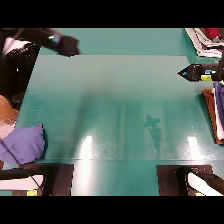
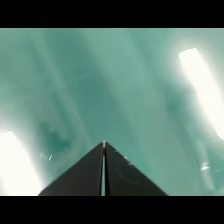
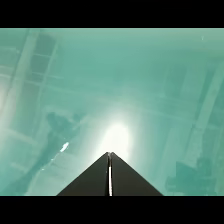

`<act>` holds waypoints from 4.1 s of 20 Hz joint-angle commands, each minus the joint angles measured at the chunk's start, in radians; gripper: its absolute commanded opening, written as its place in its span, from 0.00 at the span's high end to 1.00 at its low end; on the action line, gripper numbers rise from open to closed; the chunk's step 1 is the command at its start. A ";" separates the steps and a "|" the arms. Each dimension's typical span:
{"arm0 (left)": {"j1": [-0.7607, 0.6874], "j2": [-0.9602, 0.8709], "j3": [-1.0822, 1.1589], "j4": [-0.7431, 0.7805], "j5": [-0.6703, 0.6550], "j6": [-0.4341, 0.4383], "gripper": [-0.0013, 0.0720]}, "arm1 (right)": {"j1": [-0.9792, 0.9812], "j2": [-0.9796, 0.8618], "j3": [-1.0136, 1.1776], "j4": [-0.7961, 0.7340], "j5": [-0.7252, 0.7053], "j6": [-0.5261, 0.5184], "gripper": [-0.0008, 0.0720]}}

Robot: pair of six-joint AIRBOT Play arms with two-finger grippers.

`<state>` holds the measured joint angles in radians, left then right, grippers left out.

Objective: Fold the shirts.

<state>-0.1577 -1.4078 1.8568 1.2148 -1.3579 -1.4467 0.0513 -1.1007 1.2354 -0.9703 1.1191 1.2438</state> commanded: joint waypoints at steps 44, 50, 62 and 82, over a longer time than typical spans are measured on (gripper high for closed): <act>-0.364 0.323 -0.175 0.253 0.039 -0.326 0.95 | 0.001 0.001 0.410 0.000 -0.043 0.000 0.97; -0.561 0.036 -0.175 0.184 0.041 -0.237 0.93 | 0.001 0.001 0.410 0.000 -0.001 0.000 0.97; -0.256 0.084 -0.429 0.218 -0.133 -0.142 0.16 | 0.000 0.001 0.410 -0.002 0.011 0.000 0.97; -0.190 0.311 -1.104 0.101 0.121 -0.080 0.95 | 0.050 -0.204 0.410 0.033 0.115 0.001 0.97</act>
<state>-0.3492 -1.1072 0.6708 1.1603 -1.1950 -1.4780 0.0731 -1.2362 1.6447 -0.9447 1.1706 1.2442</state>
